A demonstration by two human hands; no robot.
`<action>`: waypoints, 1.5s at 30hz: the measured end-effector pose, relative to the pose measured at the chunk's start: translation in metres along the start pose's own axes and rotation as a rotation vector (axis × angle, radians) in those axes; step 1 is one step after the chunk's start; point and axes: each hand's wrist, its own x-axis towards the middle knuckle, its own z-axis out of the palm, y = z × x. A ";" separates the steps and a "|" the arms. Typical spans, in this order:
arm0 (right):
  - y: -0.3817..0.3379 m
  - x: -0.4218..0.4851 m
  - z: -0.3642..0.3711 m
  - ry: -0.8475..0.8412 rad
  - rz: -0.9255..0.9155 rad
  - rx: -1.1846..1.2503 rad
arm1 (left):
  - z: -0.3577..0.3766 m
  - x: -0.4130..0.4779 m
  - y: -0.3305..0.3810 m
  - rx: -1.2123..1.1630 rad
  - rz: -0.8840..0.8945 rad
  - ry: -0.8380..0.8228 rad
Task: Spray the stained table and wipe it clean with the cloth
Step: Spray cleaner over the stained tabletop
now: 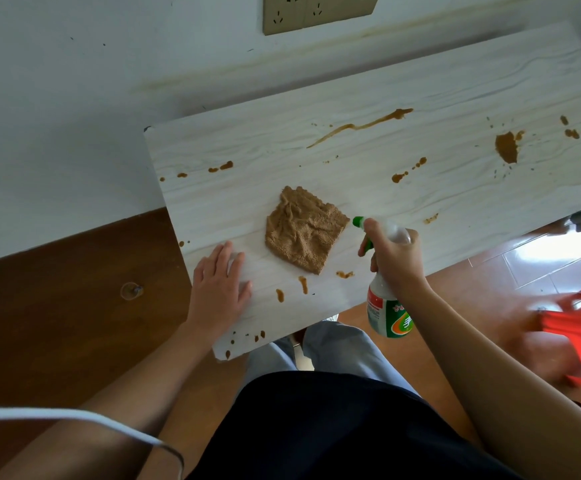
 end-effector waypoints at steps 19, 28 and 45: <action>0.007 0.004 0.005 0.011 0.021 -0.278 | 0.000 -0.001 0.000 -0.032 0.020 0.005; 0.034 -0.017 -0.012 0.032 0.074 -0.264 | 0.000 -0.002 0.001 -0.037 -0.008 -0.044; 0.022 -0.016 -0.001 -0.052 -0.021 -0.121 | -0.002 -0.002 0.002 -0.017 0.006 -0.012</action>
